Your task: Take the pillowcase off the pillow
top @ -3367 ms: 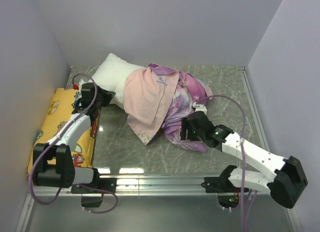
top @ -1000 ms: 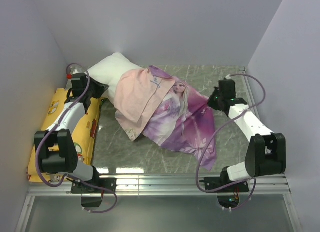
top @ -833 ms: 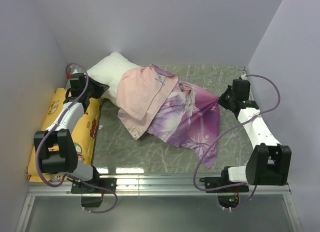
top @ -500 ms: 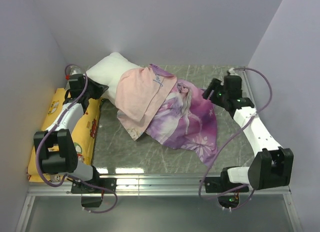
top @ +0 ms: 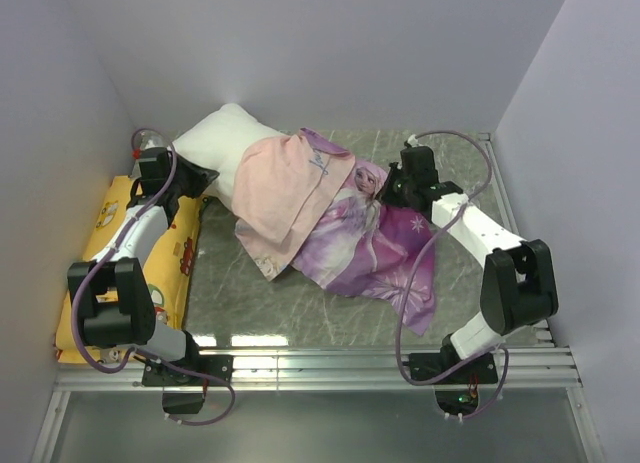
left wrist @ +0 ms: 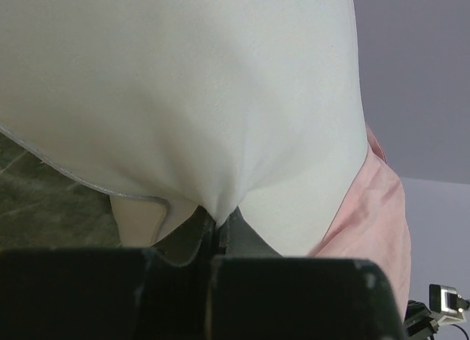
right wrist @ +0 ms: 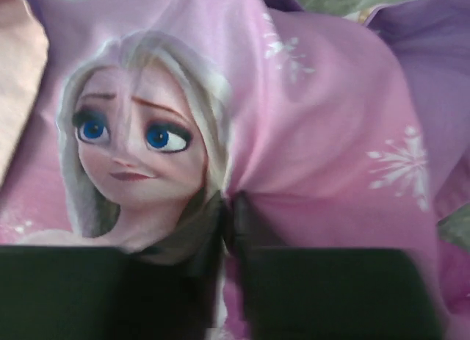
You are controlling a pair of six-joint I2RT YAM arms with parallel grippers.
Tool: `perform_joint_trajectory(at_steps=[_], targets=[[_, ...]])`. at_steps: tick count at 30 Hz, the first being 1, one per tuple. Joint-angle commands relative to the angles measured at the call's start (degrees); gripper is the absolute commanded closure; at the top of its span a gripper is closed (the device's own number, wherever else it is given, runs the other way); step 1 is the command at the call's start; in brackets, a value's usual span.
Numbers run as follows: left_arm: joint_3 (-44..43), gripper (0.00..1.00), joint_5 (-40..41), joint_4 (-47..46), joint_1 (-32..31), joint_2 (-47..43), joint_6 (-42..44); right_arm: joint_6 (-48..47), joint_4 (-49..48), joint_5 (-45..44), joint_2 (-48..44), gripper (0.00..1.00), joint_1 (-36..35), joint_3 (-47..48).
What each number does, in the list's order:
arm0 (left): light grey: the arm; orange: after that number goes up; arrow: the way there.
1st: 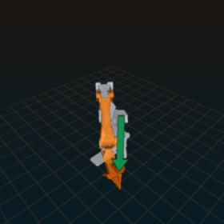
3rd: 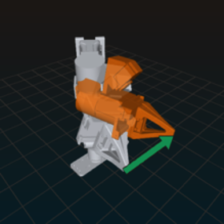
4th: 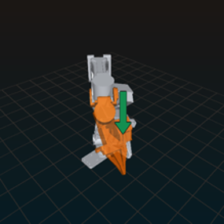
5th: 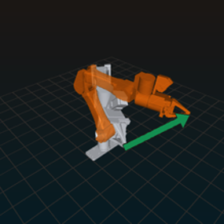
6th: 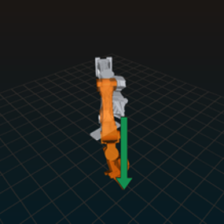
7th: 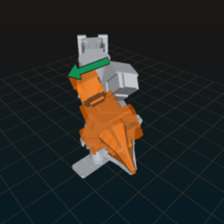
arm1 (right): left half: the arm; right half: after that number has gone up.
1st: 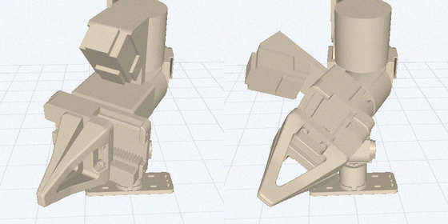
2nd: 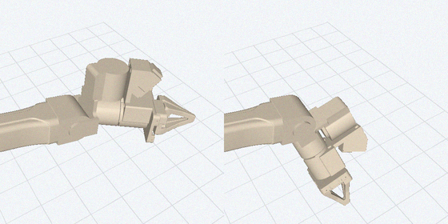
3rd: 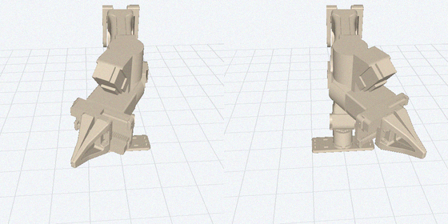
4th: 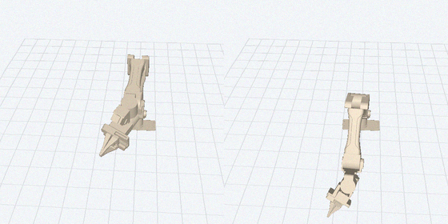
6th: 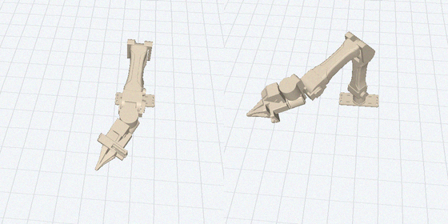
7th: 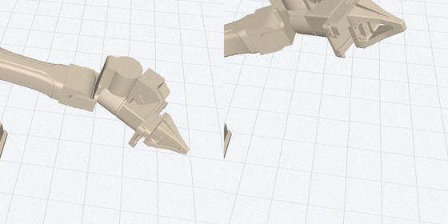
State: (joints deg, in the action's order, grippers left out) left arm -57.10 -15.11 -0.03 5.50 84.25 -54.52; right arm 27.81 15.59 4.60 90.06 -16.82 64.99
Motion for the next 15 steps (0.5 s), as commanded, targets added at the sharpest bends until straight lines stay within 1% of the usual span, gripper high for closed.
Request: perform_joint_trajectory(at_steps=[1, 5, 8, 9, 10, 12, 13, 15], targets=[[-0.82, 0.99, 1.31, -2.96, 0.39, -1.54, 0.64, 1.54, -0.39, -3.89, -3.47, 1.00, 2.05, -2.15], [-1.43, 1.00, 2.02, -2.61, 0.57, -1.37, 0.91, 2.77, 1.54, -5.64, -8.39, 1.00, 7.31, -4.69], [-2.05, 1.00, 1.58, -2.34, 1.79, -1.02, 0.73, 3.30, 3.74, -5.75, -13.04, 1.00, 15.47, -6.88], [-2.22, 1.00, 1.23, -2.34, 2.67, -0.93, 0.65, 3.21, 4.35, -5.66, -14.46, 1.00, 20.98, -7.50], [-2.22, 0.99, 1.14, -2.25, 3.11, -0.93, 0.65, 3.13, 4.70, -5.48, -17.09, 1.00, 24.43, -8.12], [-2.22, 1.00, 0.88, -2.34, 3.99, -0.93, 0.47, 3.56, 5.32, -2.07, -19.56, 1.00, 30.24, -8.91], [-2.22, 0.99, 0.61, -2.34, 4.17, -1.01, 0.47, 4.09, 5.41, -1.10, -21.57, 1.00, 34.79, -9.27], [-1.96, 1.00, 0.09, -3.56, 4.08, -0.58, 0.03, 5.41, 4.97, 1.98, -23.52, 1.00, 35.80, -9.27]])
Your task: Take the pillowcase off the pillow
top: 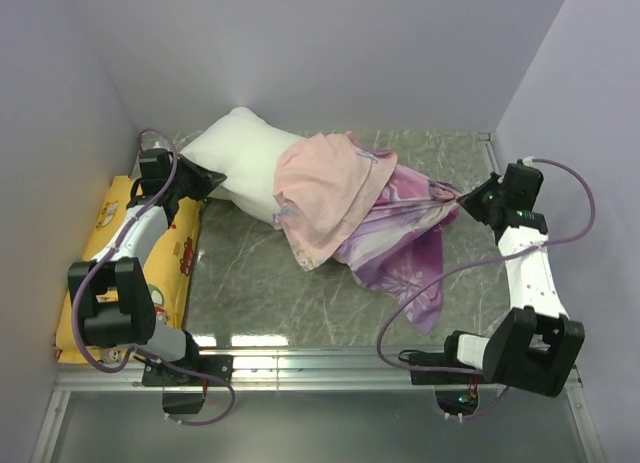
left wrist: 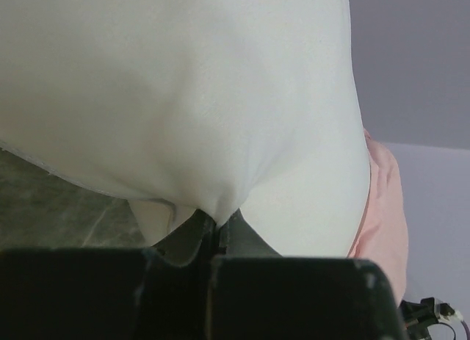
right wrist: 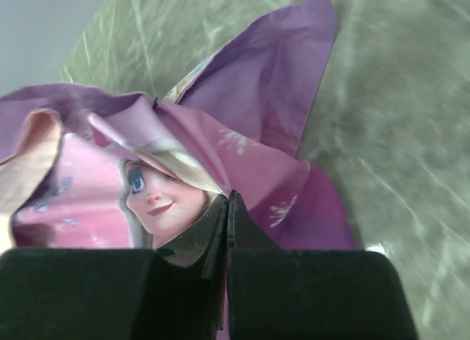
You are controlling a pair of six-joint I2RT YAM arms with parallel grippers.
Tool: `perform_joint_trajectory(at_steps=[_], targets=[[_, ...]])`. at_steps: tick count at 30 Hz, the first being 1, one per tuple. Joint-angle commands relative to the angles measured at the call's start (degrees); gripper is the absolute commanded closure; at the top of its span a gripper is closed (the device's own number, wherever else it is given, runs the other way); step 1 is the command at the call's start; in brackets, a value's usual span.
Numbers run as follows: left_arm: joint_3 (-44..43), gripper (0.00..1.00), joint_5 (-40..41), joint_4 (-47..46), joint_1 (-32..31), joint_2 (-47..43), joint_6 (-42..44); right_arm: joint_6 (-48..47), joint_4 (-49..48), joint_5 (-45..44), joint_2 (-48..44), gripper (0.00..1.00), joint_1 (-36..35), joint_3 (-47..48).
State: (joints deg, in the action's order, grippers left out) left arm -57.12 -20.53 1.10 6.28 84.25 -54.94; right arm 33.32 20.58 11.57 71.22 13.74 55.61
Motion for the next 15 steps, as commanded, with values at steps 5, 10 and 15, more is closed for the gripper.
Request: perform_joint_trajectory(at_steps=[5, 10, 15], targets=[[-1.59, 1.00, 5.33, -4.97, 1.89, -0.14, 0.62, -3.77, 3.76, -7.70, -4.17, 0.88, -7.80, 6.24], [-0.18, 1.00, 5.68, -5.76, 0.66, -0.58, 0.45, -6.69, 6.23, -9.81, -6.34, 0.35, -20.92, 6.26], [-0.09, 0.99, 6.82, -6.20, -1.18, 0.04, 0.18, -6.25, 8.07, -17.02, -10.57, 0.23, -40.05, 3.02]])
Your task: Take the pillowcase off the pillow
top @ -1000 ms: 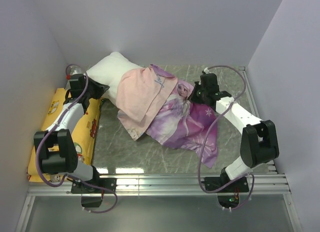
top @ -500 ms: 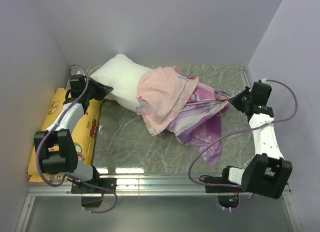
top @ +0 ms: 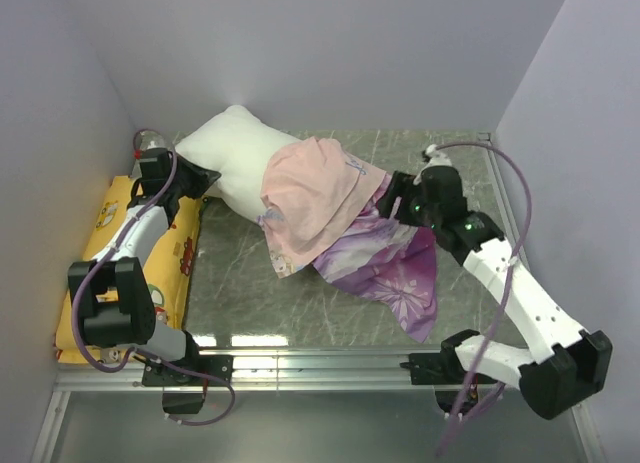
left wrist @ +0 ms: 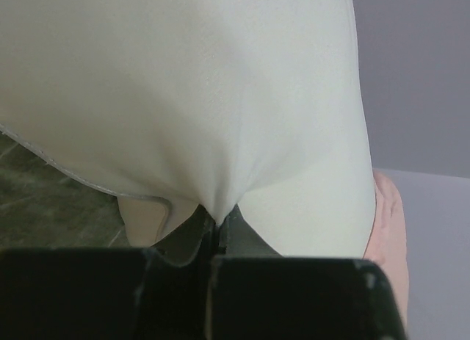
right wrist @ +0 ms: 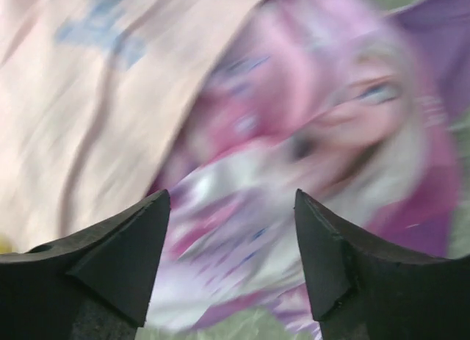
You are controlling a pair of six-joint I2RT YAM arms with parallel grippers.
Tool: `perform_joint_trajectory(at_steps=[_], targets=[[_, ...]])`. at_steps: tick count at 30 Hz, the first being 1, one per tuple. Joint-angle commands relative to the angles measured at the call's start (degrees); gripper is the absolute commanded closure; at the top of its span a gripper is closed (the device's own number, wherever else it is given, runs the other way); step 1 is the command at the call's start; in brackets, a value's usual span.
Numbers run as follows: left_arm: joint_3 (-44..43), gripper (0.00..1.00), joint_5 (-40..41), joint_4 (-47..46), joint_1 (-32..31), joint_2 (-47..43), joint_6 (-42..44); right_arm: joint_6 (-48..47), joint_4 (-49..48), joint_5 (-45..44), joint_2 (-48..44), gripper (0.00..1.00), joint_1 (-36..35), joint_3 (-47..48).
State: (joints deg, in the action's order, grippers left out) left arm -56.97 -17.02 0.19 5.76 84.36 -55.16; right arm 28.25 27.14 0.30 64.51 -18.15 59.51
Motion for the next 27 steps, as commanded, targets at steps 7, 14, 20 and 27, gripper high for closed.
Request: perform_joint_trajectory(at_steps=[7, 14, 20, 27], targets=[[-1.21, 0.99, 4.80, -5.37, -2.68, 0.81, -0.21, 4.61, -0.41, -12.51, -3.62, 0.19, -27.97, -6.59], [-4.19, 1.00, 5.68, -3.62, -3.82, 1.51, 0.13, 5.41, -0.16, -17.08, 3.43, 0.29, -30.28, -8.70], [-8.85, 1.00, 5.68, -1.51, -2.51, 3.09, 0.58, 5.85, 6.50, -23.05, -5.52, 1.00, -28.35, -11.69], [-15.62, 0.99, 3.83, 1.74, 2.06, 6.87, 0.22, 1.48, 17.68, -24.91, -28.25, 1.00, -10.21, -9.24]])
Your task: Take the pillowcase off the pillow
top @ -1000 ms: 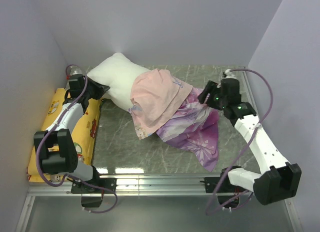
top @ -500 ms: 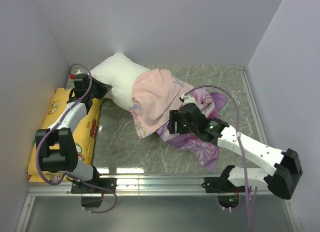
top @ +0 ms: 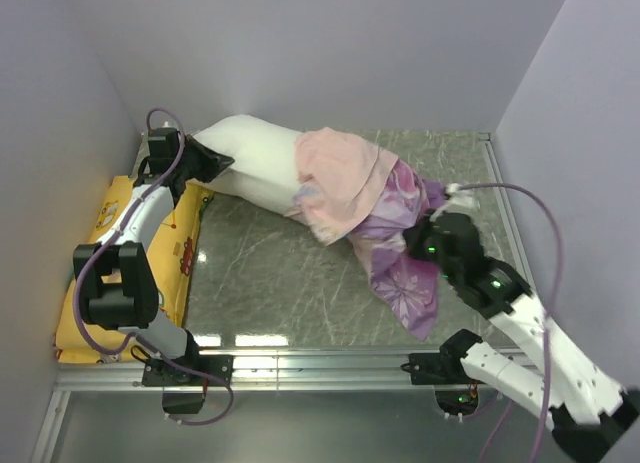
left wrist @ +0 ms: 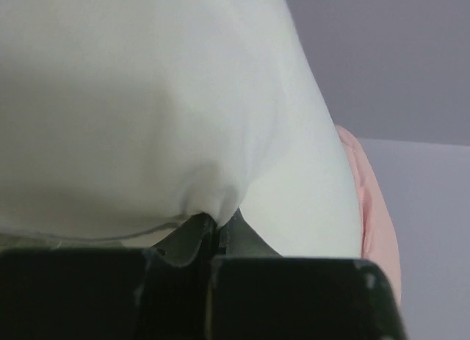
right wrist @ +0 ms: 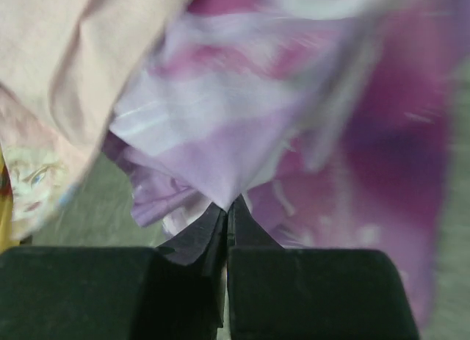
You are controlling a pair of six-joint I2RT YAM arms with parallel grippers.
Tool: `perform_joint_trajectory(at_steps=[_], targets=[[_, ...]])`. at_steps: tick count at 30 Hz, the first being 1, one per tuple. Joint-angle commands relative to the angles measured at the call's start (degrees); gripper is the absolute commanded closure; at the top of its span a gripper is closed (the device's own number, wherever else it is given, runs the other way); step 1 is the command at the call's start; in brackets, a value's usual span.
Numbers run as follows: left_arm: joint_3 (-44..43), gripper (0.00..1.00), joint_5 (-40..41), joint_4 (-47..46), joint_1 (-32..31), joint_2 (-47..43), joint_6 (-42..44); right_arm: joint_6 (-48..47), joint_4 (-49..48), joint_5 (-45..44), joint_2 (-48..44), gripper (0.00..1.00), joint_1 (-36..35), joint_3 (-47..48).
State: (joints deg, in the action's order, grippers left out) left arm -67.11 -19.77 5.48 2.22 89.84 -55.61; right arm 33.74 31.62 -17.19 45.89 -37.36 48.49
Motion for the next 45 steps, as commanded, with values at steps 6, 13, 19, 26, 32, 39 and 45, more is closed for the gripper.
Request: perform_joint_trajectory(at_steps=[6, 13, 19, 26, 32, 39, 45], targets=[[-9.61, 1.00, 6.15, -1.26, 6.48, 3.76, 1.82, -4.56, 16.20, -6.20, -13.81, 1.00, 16.45, 12.31], [-6.73, 1.00, 6.23, -0.90, 3.41, 0.87, 5.43, -6.31, 8.56, -2.33, -4.69, 0.97, 16.36, 6.89], [0.21, 1.00, 5.88, -4.24, 0.87, -1.95, 4.46, -5.97, 0.82, 4.10, 7.37, 0.52, 15.05, 0.91], [2.86, 0.99, 7.81, -5.04, -3.43, -2.13, 4.20, -5.18, 3.54, -3.46, 1.94, 0.19, 1.52, 3.54], [3.04, 0.99, 8.61, -6.53, -5.20, -2.48, 3.85, -4.73, -0.15, -4.08, 5.06, 0.10, -10.35, 1.70], [4.09, 0.99, 10.45, -5.65, -6.61, -4.76, 5.42, -4.47, -9.99, -12.66, 19.66, 0.05, -14.40, -0.68], [4.45, 1.00, 12.47, -0.21, -7.93, -11.33, 10.52, -5.17, -2.10, -19.46, 24.26, 0.94, -14.75, 9.15]])
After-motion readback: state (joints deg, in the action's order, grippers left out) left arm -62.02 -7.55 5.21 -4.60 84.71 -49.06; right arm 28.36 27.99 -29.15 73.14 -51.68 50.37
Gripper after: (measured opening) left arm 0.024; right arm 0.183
